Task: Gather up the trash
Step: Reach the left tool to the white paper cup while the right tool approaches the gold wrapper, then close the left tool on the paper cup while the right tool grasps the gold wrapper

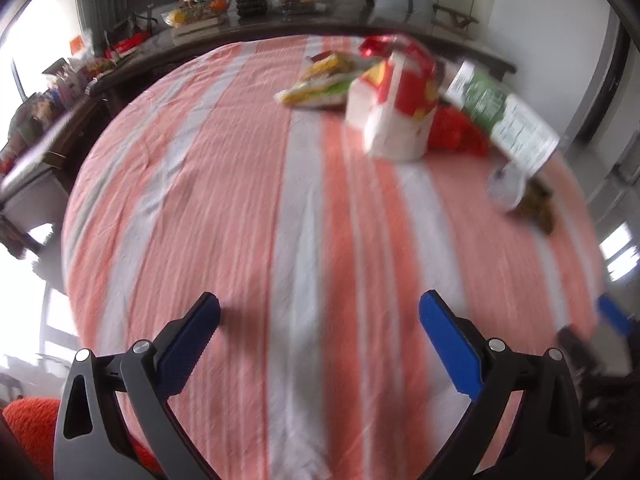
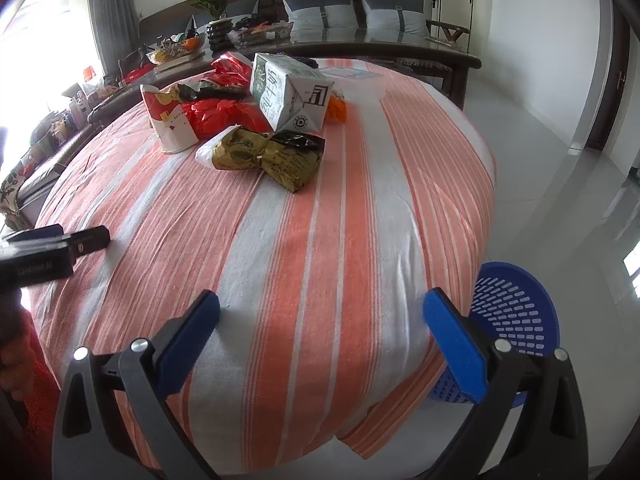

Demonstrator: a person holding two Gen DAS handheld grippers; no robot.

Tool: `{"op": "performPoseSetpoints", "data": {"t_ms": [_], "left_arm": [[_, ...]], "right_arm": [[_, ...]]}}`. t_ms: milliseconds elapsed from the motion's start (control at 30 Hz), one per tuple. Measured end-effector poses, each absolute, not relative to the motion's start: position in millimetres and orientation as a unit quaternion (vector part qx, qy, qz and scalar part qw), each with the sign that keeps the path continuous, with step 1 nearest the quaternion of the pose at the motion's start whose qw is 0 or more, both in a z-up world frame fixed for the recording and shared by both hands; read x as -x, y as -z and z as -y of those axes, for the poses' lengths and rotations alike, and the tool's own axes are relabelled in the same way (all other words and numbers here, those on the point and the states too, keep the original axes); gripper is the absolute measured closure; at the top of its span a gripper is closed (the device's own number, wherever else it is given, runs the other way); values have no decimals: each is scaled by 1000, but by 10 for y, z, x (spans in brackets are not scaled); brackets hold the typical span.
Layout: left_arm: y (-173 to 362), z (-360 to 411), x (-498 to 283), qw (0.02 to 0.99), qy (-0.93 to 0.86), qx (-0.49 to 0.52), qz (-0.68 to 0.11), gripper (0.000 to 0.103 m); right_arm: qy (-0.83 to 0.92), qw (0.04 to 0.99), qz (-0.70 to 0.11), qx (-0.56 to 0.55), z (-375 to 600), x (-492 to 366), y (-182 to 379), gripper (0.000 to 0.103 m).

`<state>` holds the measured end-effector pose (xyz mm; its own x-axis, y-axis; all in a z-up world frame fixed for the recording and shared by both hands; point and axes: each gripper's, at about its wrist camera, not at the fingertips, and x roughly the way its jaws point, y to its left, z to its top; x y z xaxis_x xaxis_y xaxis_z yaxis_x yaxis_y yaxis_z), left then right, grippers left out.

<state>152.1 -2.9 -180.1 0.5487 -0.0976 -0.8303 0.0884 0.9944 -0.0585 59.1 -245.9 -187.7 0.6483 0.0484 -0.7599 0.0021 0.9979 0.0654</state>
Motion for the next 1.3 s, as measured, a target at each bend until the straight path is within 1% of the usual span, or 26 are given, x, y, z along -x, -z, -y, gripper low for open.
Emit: {"op": "performPoseSetpoints", "data": {"t_ms": [100, 200, 267, 367, 433, 667, 800, 900, 1067, 1167, 1200, 1267, 1300], "left_arm": [[1473, 79, -1768, 896, 67, 24, -438, 4], [1152, 207, -2108, 915, 64, 22, -398, 4], [1100, 285, -2369, 915, 64, 19, -397, 4], [1232, 317, -2668, 905, 56, 15, -422, 4], [1356, 267, -2693, 897, 55, 17, -439, 4], [1629, -246, -2108, 884, 81, 22, -460, 4], [1685, -418, -1903, 883, 127, 42, -450, 4], [1721, -329, -1919, 878, 172, 40, -445, 4], [1861, -12, -2055, 869, 198, -17, -454, 4], [1833, 90, -2051, 883, 187, -47, -428, 5], [1807, 113, -2034, 887, 191, -51, -417, 7], [1790, 150, -2027, 888, 194, -58, -412, 28], [1795, 170, -2028, 888, 192, -64, -413, 33]], "right_arm": [[-11, 908, -418, -30, 2453, -584, 1879, 5], [-9, 909, -416, -29, 2441, -576, 1884, 5], [-9, 909, -415, -27, 2427, -567, 1885, 5], [-12, 909, -416, -27, 2427, -555, 1882, 5], [-15, 909, -417, -27, 2428, -539, 1881, 5], [-20, 908, -417, -28, 2436, -528, 1886, 5], [-16, 908, -417, -29, 2428, -536, 1891, 5], [-12, 909, -416, -30, 2421, -543, 1892, 5], [-14, 905, -424, -30, 2427, -555, 1878, 5], [-23, 903, -428, -20, 2452, -646, 1812, 5], [-31, 903, -428, -18, 2463, -695, 1783, 5], [-57, 901, -428, -29, 2518, -862, 1729, 5], [-63, 897, -437, -35, 2549, -991, 1713, 5]]}}
